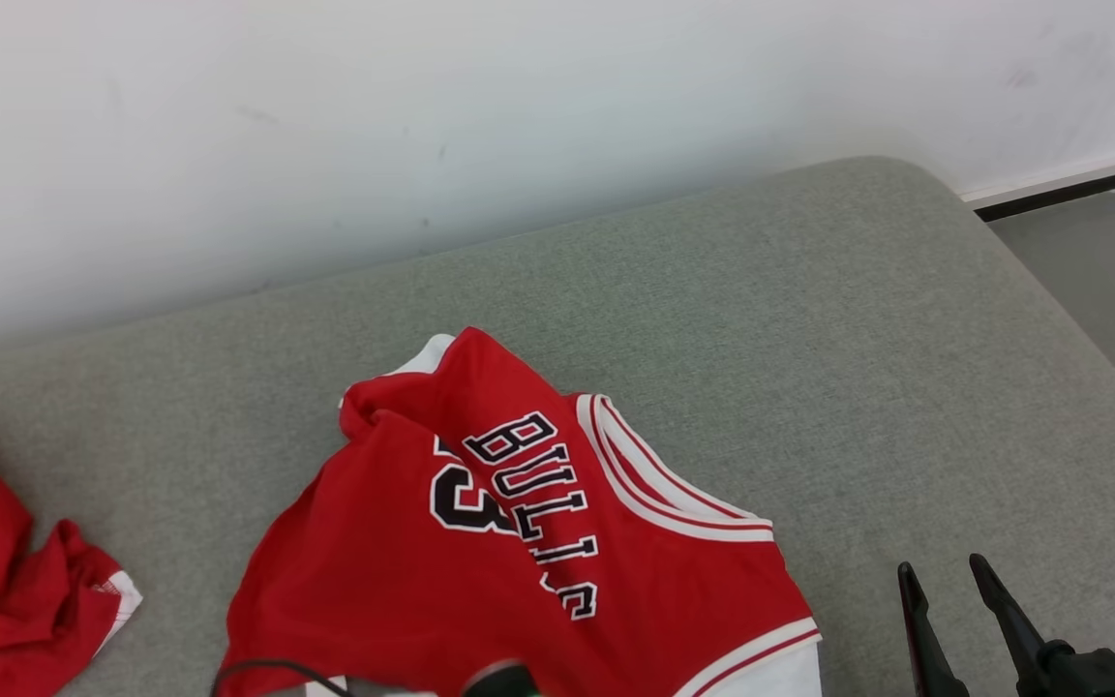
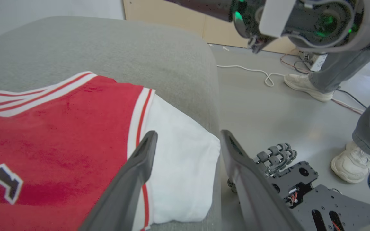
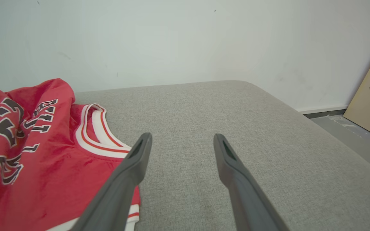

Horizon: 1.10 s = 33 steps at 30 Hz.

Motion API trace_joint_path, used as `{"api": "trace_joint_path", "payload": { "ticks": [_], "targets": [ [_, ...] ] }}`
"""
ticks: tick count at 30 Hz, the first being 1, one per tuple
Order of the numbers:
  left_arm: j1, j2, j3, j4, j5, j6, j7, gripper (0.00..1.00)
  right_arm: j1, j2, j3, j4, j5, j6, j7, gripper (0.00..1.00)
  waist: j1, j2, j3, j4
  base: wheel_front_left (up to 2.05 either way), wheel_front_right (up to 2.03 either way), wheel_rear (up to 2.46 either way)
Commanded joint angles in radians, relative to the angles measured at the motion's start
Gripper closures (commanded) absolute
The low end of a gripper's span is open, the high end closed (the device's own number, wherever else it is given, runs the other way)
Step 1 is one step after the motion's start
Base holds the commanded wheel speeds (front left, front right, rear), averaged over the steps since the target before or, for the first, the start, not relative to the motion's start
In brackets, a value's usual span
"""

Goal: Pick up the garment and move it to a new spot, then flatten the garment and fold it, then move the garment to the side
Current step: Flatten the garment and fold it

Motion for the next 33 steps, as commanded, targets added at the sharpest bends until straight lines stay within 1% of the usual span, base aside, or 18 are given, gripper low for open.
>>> {"api": "trace_joint_path", "payload": {
  "ticks": [1,2,5,6,8,9,10,12,15,19,22,26,29,31,32,33],
  "targets": [
    [-0.013,0.005,0.025,-0.012,-0.029,0.000,0.000,0.00,0.009,-0.005,-0.006,-0.004,-0.007,-0.002,0.001,0.00,0.0000,0.0000,0.002,0.004,0.00,0.00,0.00],
    [-0.027,0.008,0.052,-0.024,-0.045,0.008,0.000,0.00,0.008,-0.004,-0.008,-0.006,-0.007,-0.002,0.001,0.00,0.0000,0.0000,0.005,0.009,0.00,0.00,0.00],
    [-0.066,0.006,0.122,-0.012,-0.084,0.051,0.024,0.00,0.006,-0.002,0.000,-0.005,-0.008,-0.002,0.001,0.00,0.0000,0.0000,0.014,0.019,0.00,0.00,0.00],
    [-0.082,0.001,0.148,0.009,-0.100,0.076,0.048,0.00,0.002,-0.001,0.004,-0.005,-0.008,-0.002,0.001,0.00,0.0000,0.0000,0.018,0.021,0.00,0.00,0.00],
    [-0.121,-0.029,0.196,0.052,-0.133,0.118,0.099,0.00,-0.009,0.000,0.013,-0.005,-0.008,-0.002,0.001,0.00,0.0000,0.0000,0.028,0.020,0.00,0.00,0.00],
    [-0.139,-0.048,0.229,0.077,-0.157,0.150,0.116,0.00,-0.016,0.000,0.017,-0.005,-0.007,-0.002,0.001,0.00,0.0000,0.0000,0.033,0.018,0.00,0.00,0.00],
    [-0.156,-0.062,0.247,0.107,-0.171,0.172,0.141,0.00,-0.022,0.001,0.021,-0.005,-0.006,-0.002,0.001,0.00,0.0000,0.0000,0.038,0.015,0.00,0.00,0.00],
    [-0.171,-0.097,0.282,0.171,-0.216,0.206,0.201,0.00,-0.028,0.001,0.030,-0.003,-0.005,-0.002,0.001,0.00,0.0000,0.0000,0.046,0.007,0.00,0.00,0.00],
    [-0.214,-0.139,0.327,0.232,-0.268,0.235,0.250,0.00,-0.035,0.002,0.040,0.003,-0.001,-0.002,0.001,0.00,0.0000,0.0000,0.055,-0.009,0.00,0.00,0.00],
    [-0.232,-0.166,0.339,0.298,-0.306,0.261,0.322,0.00,-0.035,0.003,0.038,0.007,-0.001,-0.002,0.001,0.00,0.0000,0.0000,0.063,-0.020,0.00,0.00,0.00],
    [-0.238,-0.180,0.333,0.334,-0.323,0.265,0.354,0.00,-0.041,0.005,0.043,0.008,0.001,-0.002,0.001,0.00,0.0000,0.0000,0.069,-0.027,0.00,0.00,0.00],
    [-0.242,-0.187,0.295,0.385,-0.313,0.264,0.399,0.00,-0.046,0.009,0.048,0.006,0.003,-0.002,0.001,0.00,0.0000,0.0000,0.080,-0.032,0.00,0.00,0.00],
    [-0.248,-0.190,0.261,0.426,-0.293,0.266,0.405,0.00,-0.054,0.011,0.055,0.006,0.005,-0.002,0.001,0.00,0.0000,0.0000,0.091,-0.035,0.00,0.00,0.00],
    [-0.258,-0.191,0.242,0.448,-0.279,0.268,0.387,0.00,-0.062,0.013,0.060,0.006,0.007,-0.002,0.001,0.00,0.0000,0.0000,0.101,-0.039,0.00,0.00,0.00],
    [-0.260,-0.191,0.235,0.458,-0.277,0.264,0.378,0.65,-0.064,0.014,0.062,0.007,0.008,-0.002,0.001,0.00,0.0000,0.0000,0.104,-0.041,0.00,0.00,0.00],
    [-0.260,-0.192,0.220,0.466,-0.269,0.252,0.377,1.00,-0.065,0.015,0.066,0.009,0.009,-0.002,0.001,0.00,0.0000,0.0000,0.107,-0.044,0.00,0.00,0.00]
  ]
}}
